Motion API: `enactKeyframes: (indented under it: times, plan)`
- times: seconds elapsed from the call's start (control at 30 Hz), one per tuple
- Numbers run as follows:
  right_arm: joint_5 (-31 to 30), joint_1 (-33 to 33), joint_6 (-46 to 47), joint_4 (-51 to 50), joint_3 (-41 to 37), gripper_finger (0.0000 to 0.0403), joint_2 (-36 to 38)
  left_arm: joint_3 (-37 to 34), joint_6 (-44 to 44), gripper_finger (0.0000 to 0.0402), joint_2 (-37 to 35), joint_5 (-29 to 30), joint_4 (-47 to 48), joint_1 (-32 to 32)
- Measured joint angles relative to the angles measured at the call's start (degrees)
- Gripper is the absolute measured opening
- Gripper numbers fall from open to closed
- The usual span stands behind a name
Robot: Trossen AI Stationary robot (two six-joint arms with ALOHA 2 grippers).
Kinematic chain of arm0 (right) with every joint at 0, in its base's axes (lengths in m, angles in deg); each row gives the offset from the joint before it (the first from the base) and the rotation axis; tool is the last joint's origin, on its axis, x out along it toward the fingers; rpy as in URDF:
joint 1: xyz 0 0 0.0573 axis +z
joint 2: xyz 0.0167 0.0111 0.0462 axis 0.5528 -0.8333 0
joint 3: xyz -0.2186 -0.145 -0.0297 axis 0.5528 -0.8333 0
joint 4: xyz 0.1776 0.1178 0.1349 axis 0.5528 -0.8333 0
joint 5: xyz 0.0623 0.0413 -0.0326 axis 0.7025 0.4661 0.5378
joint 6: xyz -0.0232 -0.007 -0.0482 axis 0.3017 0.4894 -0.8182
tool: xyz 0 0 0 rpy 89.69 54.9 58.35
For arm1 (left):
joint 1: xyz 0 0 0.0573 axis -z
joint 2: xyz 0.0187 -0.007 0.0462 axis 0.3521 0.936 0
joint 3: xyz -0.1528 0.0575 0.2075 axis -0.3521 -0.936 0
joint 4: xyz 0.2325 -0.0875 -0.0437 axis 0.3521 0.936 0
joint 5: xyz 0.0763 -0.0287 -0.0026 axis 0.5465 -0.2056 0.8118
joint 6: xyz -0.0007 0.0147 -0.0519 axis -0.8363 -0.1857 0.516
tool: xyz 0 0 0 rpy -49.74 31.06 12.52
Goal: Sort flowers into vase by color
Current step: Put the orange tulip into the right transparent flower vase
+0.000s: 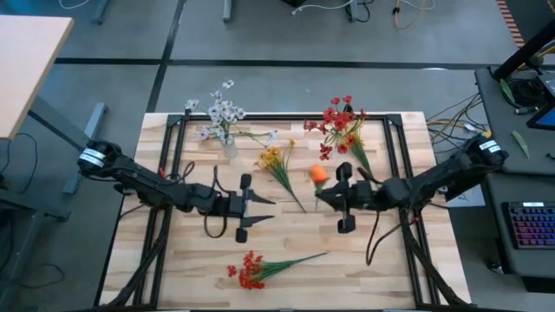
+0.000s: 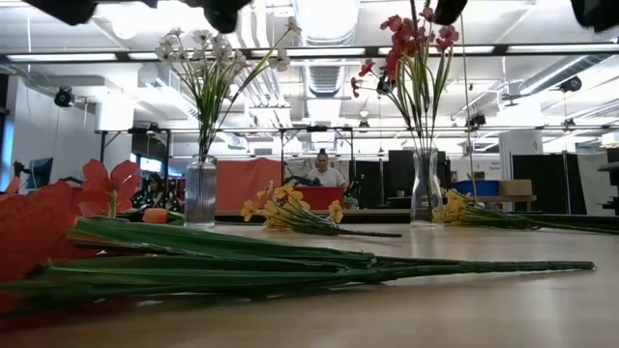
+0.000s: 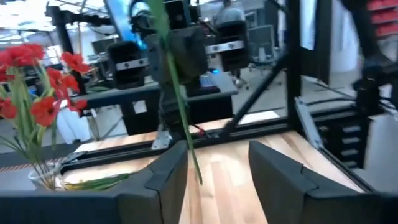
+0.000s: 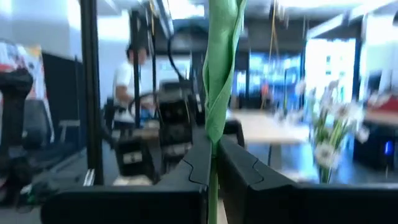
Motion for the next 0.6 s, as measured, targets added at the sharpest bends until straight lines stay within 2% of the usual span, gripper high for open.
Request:
enactKeyframes:
  times: [0.07, 0.17, 0.3, 0.4, 0.53, 0.6]
  plan:
    - [1.03, 0.0, -2.49, 6.61, -0.99, 0.0012, -1.97, 2.23, 0.47, 0.0171, 2.64, -0.1, -0.12, -1.31]
    - [2.86, 0.0, -5.31, 11.28, -1.21, 0.0012, -4.31, 6.39, 0.77, 0.0194, 7.71, -2.66, -0.07, -3.12]
    - [3.2, 0.02, -7.83, 11.69, 0.26, 0.0012, -6.89, 12.66, -0.05, 0.0215, 14.57, -3.4, -0.15, -4.79]
    - [3.17, 0.02, -9.55, 11.77, 1.6, 0.0012, -7.76, 16.97, -0.7, 0.022, 19.24, -3.45, -0.17, -5.6]
    - [3.05, 0.02, -11.56, 11.53, 2.47, 0.0012, -8.36, 20.59, -1.23, 0.0219, 23.34, -8.46, 0.05, -6.13]
    - [3.02, 0.02, -11.97, 11.64, 2.52, 0.0012, -8.06, 21.41, -1.16, 0.0208, 24.06, -8.9, 0.07, -6.15]
